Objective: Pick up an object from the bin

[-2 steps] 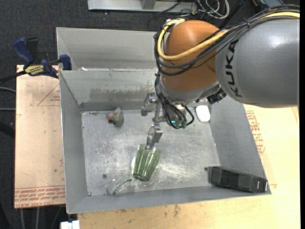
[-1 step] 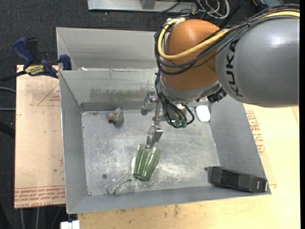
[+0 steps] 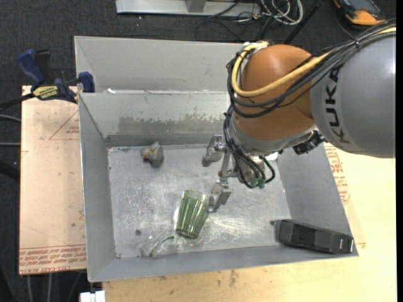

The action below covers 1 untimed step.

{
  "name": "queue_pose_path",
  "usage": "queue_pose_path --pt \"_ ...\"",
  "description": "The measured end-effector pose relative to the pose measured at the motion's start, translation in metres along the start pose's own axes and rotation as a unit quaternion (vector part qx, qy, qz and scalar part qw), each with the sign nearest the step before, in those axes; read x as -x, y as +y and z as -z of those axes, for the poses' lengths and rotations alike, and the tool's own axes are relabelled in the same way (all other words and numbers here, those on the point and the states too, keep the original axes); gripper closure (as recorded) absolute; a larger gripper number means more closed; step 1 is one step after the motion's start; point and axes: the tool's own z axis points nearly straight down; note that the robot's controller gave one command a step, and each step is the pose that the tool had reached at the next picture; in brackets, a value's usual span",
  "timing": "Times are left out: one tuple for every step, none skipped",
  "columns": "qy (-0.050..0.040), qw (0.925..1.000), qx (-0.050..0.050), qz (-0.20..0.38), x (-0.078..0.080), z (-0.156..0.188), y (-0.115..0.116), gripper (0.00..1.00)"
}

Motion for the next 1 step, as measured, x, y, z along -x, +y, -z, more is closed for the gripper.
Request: queue_pose_path --pt "-0.0041 0.9995 0.0 0.033 -0.0064 -0.0475 -0.0051 0.0"
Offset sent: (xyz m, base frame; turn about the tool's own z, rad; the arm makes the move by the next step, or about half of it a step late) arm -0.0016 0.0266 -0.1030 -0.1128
